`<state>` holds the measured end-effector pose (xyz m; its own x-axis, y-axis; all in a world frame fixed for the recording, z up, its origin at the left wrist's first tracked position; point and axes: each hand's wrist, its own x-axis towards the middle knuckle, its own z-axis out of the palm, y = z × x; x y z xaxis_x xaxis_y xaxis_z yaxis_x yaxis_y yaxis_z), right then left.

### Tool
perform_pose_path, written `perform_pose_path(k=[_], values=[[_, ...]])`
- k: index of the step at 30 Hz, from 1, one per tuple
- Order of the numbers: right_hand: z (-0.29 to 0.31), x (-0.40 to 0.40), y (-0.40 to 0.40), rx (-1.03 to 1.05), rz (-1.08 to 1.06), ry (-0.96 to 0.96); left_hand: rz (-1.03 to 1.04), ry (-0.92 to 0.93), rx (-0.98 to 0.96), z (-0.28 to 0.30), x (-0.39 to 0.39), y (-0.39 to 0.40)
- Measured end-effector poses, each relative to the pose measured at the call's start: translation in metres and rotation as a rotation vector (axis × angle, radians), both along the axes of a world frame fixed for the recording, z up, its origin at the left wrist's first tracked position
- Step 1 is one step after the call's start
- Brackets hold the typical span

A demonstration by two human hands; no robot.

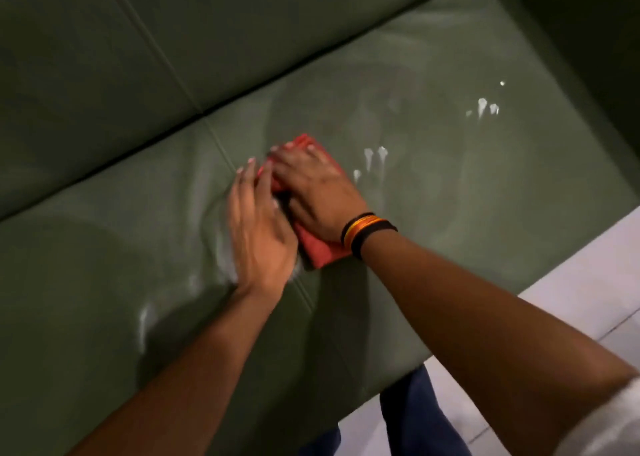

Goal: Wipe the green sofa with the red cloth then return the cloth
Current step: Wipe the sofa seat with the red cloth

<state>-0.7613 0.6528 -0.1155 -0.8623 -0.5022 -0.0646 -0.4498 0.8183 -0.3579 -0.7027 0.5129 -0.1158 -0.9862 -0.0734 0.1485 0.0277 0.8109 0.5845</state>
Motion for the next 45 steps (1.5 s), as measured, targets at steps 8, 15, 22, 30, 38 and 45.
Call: perform_pose_path(k=[8, 15, 22, 30, 38, 45], values=[[0.016, 0.101, 0.054, -0.022, -0.529, -0.068, -0.114, -0.036, -0.205, -0.023, -0.047, 0.049], [0.004, -0.051, 0.104, -0.035, -0.119, -0.010, -0.100, 0.010, -0.277, -0.033, -0.046, 0.052], [0.018, 0.032, 0.189, -0.043, -0.749, -0.037, -0.022, 0.000, -0.201, -0.017, -0.049, 0.067], [0.001, -0.057, 0.192, -0.038, -0.410, -0.002, -0.145, 0.126, 0.169, -0.011, -0.144, 0.229], [0.020, -0.018, 0.267, -0.039, -0.992, -0.033, -0.324, 0.072, -0.167, -0.029, -0.174, 0.260], [0.008, -0.144, 0.267, -0.058, -0.605, -0.009, -0.312, 0.106, -0.235, -0.041, -0.176, 0.261]])
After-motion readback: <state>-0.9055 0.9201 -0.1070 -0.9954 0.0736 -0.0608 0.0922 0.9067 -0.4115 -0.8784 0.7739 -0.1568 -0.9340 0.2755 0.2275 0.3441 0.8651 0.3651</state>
